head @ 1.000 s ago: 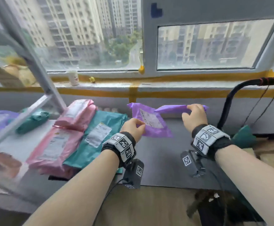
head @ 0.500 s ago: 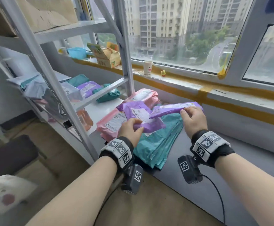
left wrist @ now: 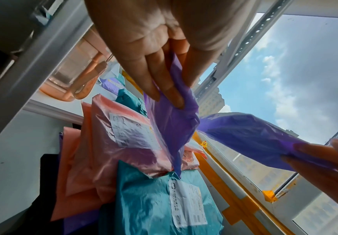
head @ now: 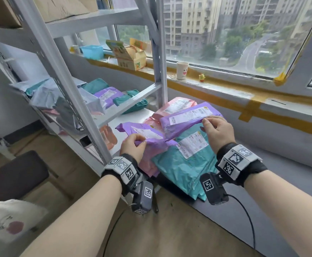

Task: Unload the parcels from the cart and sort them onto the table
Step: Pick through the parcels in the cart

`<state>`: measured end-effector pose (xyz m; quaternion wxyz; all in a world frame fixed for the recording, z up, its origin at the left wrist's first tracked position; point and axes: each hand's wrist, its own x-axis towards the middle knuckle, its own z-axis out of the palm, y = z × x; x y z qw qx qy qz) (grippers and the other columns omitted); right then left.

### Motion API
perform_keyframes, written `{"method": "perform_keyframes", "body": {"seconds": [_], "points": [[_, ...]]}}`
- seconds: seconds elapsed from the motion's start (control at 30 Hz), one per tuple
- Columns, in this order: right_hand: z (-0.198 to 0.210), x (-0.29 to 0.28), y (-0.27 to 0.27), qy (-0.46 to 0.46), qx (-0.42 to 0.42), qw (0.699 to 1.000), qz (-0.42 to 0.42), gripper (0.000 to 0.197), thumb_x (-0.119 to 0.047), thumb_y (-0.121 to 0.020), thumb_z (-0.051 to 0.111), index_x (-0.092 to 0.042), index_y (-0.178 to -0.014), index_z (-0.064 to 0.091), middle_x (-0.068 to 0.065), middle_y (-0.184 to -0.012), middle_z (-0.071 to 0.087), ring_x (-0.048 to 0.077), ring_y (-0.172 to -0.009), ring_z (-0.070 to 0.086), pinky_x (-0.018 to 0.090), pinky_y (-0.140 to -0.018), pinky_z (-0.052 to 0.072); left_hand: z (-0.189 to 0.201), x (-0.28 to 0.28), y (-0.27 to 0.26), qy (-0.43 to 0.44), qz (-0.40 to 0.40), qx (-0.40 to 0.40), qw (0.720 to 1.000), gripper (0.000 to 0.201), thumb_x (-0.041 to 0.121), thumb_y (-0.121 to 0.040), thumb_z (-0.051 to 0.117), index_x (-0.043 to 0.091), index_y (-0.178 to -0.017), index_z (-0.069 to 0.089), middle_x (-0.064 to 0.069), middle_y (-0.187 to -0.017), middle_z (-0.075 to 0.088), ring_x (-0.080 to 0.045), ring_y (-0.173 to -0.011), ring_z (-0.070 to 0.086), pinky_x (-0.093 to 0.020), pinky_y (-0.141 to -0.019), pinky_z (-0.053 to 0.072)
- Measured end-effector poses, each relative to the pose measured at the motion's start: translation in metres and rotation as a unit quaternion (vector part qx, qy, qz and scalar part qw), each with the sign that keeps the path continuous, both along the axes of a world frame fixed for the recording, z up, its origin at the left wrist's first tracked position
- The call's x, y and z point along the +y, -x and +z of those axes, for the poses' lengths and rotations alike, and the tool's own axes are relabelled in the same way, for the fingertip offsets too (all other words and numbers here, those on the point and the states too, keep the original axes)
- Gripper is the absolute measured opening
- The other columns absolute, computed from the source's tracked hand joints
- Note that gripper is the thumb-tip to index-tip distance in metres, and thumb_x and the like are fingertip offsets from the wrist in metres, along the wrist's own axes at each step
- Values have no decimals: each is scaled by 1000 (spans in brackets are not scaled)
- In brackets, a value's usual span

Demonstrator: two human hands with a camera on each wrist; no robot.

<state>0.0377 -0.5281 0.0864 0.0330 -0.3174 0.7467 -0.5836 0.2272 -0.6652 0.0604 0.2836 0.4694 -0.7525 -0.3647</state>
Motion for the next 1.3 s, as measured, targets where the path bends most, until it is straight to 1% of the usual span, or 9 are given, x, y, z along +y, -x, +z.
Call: {"method": "perform_keyframes", "body": {"seconds": [0.1,0.3,0.37,0.47,0.67,0.87,1.1,1.2,1.3], "points": [[-4,-26,-1,0,-6,1000,-9,25,-16,-90,58,4,-82,71,-16,-84,55,33,-97,62,52,-90,49,-5,-33,0,-16,-25,13,999,15,8,-89,60,4,-103,62,-1,-92,57,-12,-84,51,-16,-75,38],[-13,-66,-8,11,-57,997,-52,21,-17,-86,63,1,-84,73,7,-87,67,35,-94,65,51,-90,51,-49,-81,-2,-190,-104,-44,975,13,14,-88,61,10,-101,63,-6,-103,67,-20,-89,66,-32,-93,50],[-13,-72,-14,11,-78,994,-69,13,-15,-83,69,-3,-79,73,9,-82,68,36,-90,67,51,-87,53,-60,-86,-2,-275,-129,-31,952,12,10,-91,56,9,-103,59,-14,-106,68,-24,-84,71,-41,-89,55],[-13,-79,-25,6,-106,991,-79,12,-11,-78,74,-12,-66,71,10,-75,68,31,-80,67,48,-86,54,-69,-92,-3,-309,-141,-33,940,12,8,-95,49,12,-105,53,-15,-108,64,-17,-68,71,-33,-71,58],[-23,-101,-38,-21,-143,988,-53,7,0,-74,74,4,-77,70,-2,-63,61,-6,-45,52,12,-57,47,-75,-102,-10,-355,-153,-23,922,19,2,-96,44,4,-114,51,-20,-111,58,-14,-58,67,-21,-52,55],[-38,-136,-33,-90,-179,980,6,12,7,-74,64,-2,-65,64,6,-67,61,14,-61,53,25,-62,47,-68,-106,-13,-374,-149,-27,915,17,-3,-96,39,4,-105,51,-11,-86,62,-19,-62,67,-29,-64,56],[-77,-142,-20,-295,12,954,44,21,-3,-74,61,-10,-56,53,11,-103,64,25,-96,58,24,-76,40,-61,-105,-17,-413,-84,-52,905,24,2,-97,30,3,-116,45,-20,-105,61,-25,-74,66,-33,-68,54],[-87,-140,-18,-306,47,950,44,7,-3,-79,59,0,-73,61,10,-110,60,24,-101,56,17,-76,32,-67,-109,-14,-362,5,-36,932,30,24,-97,39,2,-117,44,-21,-101,64,-31,-74,71,-39,-71,58],[-93,-138,-15,-293,65,953,53,9,-4,-82,60,3,-79,64,8,-116,58,20,-107,54,11,-80,28,-69,-109,-12,-279,63,-54,957,65,56,-83,53,11,-127,36,-15,-118,57,-34,-83,70,-45,-76,58]]}}
